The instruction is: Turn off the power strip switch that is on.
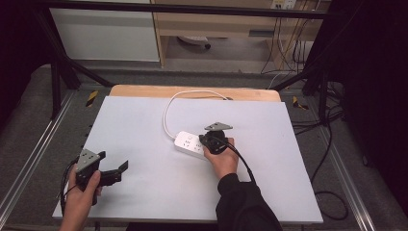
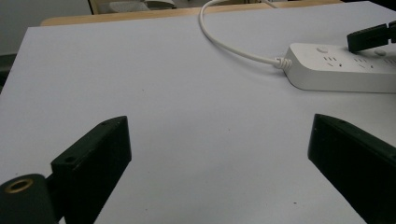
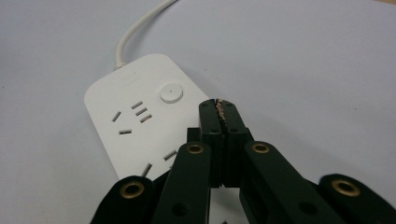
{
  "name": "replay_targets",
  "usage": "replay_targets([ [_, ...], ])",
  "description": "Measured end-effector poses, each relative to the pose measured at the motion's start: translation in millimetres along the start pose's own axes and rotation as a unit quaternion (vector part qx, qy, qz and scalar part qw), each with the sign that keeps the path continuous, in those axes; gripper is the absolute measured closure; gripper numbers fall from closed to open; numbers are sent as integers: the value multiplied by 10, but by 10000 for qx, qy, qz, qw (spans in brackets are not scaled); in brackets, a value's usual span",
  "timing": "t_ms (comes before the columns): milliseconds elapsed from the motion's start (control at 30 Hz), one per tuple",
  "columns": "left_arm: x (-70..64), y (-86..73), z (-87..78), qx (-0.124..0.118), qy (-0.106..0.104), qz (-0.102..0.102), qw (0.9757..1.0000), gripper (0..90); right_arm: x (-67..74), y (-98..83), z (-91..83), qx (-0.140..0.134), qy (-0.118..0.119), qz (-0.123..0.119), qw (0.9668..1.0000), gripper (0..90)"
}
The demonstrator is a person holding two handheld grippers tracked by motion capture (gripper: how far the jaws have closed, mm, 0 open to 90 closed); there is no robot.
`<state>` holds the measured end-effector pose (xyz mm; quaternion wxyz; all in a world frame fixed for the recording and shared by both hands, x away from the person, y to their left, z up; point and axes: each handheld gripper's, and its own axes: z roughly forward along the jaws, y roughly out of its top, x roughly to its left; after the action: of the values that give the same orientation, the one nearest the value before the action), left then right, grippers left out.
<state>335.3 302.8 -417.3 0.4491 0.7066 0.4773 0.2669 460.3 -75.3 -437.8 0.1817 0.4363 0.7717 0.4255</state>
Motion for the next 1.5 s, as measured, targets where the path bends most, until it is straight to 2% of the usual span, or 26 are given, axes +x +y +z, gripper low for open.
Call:
replay_targets([
  [567, 3, -6, 1, 56, 35, -7, 10000, 61, 9, -5, 0, -13, -22, -31, 10000, 900],
  [1167, 9, -12, 2, 85, 32, -29, 10000, 61, 30, 8, 4, 44, -85, -193, 9998, 900],
  [1267, 17, -13, -2, 85, 51, -32, 9999, 61, 22, 8, 3, 50, -59, -154, 9999, 900],
  [1333, 24, -14, -3, 83, 72, -50, 9999, 61, 29, 10, 4, 57, -86, -222, 9997, 900],
  [1467, 28, -16, 1, 96, 80, -66, 9999, 62, 24, 8, 4, 47, -65, -159, 9998, 900],
  [1500, 29, -17, 1, 99, 84, -65, 9999, 62, 27, 10, 4, 55, -84, -220, 9997, 900],
])
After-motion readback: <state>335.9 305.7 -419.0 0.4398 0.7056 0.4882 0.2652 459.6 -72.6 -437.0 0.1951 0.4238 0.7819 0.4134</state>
